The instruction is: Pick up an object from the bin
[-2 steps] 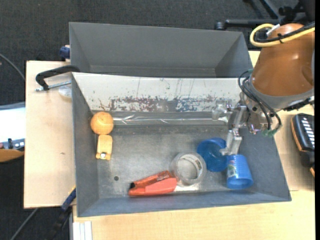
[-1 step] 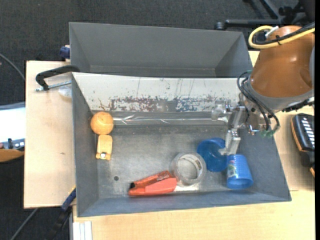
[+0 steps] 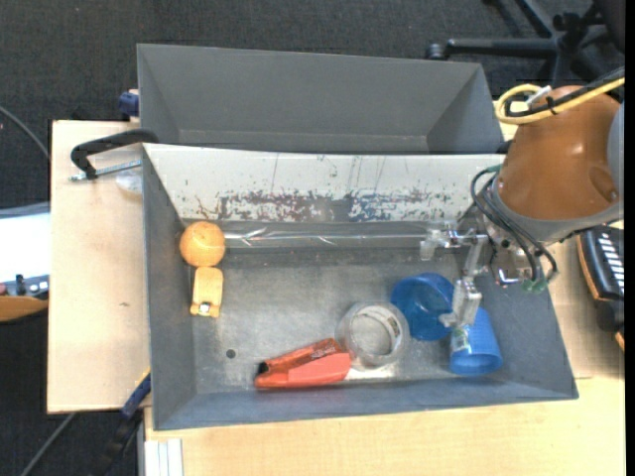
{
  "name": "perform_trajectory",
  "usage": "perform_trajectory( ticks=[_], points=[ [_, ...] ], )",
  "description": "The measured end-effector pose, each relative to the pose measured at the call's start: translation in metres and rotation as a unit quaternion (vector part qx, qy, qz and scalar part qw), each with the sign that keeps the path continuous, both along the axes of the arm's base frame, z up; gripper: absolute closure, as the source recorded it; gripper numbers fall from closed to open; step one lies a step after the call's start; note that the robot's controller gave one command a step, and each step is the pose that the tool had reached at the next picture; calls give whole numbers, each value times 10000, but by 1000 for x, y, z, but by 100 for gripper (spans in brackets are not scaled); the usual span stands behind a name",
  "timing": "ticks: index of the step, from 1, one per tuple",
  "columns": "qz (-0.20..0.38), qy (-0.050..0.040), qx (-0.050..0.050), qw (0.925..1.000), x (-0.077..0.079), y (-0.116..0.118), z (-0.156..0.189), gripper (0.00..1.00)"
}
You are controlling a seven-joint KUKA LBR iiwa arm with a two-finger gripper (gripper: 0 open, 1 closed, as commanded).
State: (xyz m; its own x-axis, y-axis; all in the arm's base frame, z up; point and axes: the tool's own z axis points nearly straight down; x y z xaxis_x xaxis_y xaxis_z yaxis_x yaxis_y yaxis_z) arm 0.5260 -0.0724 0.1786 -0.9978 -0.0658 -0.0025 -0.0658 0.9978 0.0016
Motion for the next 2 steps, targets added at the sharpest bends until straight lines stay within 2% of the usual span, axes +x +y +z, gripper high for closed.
perform_trajectory(
  ticks=[1, 2],
  points=[
    [594, -9, -14, 9982, 1, -2, -20, 0],
    [-542, -32, 2, 9985, -1, 0, -62, 0]
  ],
)
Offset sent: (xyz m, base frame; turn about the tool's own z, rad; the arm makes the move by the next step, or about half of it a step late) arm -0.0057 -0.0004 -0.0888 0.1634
